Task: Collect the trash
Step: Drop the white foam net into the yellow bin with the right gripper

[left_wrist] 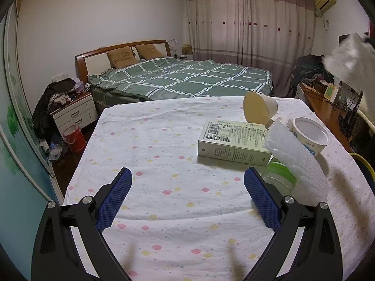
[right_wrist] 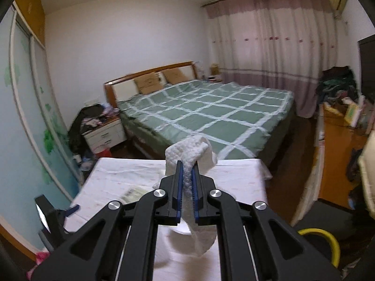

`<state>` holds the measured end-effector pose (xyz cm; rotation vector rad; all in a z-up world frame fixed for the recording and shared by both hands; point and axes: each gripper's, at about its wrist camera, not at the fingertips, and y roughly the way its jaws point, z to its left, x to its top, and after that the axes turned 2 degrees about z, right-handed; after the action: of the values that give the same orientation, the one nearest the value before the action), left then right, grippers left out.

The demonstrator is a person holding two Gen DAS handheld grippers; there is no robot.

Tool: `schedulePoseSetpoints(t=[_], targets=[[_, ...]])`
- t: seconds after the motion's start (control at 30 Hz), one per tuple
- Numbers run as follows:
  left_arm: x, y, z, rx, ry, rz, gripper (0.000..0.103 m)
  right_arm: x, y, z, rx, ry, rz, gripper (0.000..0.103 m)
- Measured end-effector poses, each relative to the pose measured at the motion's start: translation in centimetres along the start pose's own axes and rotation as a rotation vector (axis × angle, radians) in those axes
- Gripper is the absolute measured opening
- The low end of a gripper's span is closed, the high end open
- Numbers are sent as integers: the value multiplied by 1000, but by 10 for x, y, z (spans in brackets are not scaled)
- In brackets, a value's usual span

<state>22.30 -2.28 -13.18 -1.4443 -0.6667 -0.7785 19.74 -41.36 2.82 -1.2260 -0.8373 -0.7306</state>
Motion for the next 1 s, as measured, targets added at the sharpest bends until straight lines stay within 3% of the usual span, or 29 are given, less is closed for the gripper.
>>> schedulePoseSetpoints(t=[0.23, 0.33, 0.57, 0.7, 0.77, 0.83, 1.0], targets=[[-1, -2, -3, 0, 12, -8, 95, -44, -19, -84, -217, 91, 63, 7], [-1, -2, -6, 2, 22, -8, 95, -74, -11, -121, -308, 133, 128, 7], [-2, -1, -11, -1, 45, -5, 95, -141, 23, -186, -432, 239, 284, 7], [-3, 0, -14, -4, 54, 1, 95, -160, 36, -202, -489, 265, 336, 9], [-3, 0, -16, -9, 57, 3, 95, -166, 37, -208, -507, 285, 347, 22], [-3, 0, -17, -16, 60, 4, 95, -172, 35, -211, -517, 291, 350, 28], [-4, 0, -21, -39, 73, 10, 95, -175, 32, -209, -519, 289, 348, 28]])
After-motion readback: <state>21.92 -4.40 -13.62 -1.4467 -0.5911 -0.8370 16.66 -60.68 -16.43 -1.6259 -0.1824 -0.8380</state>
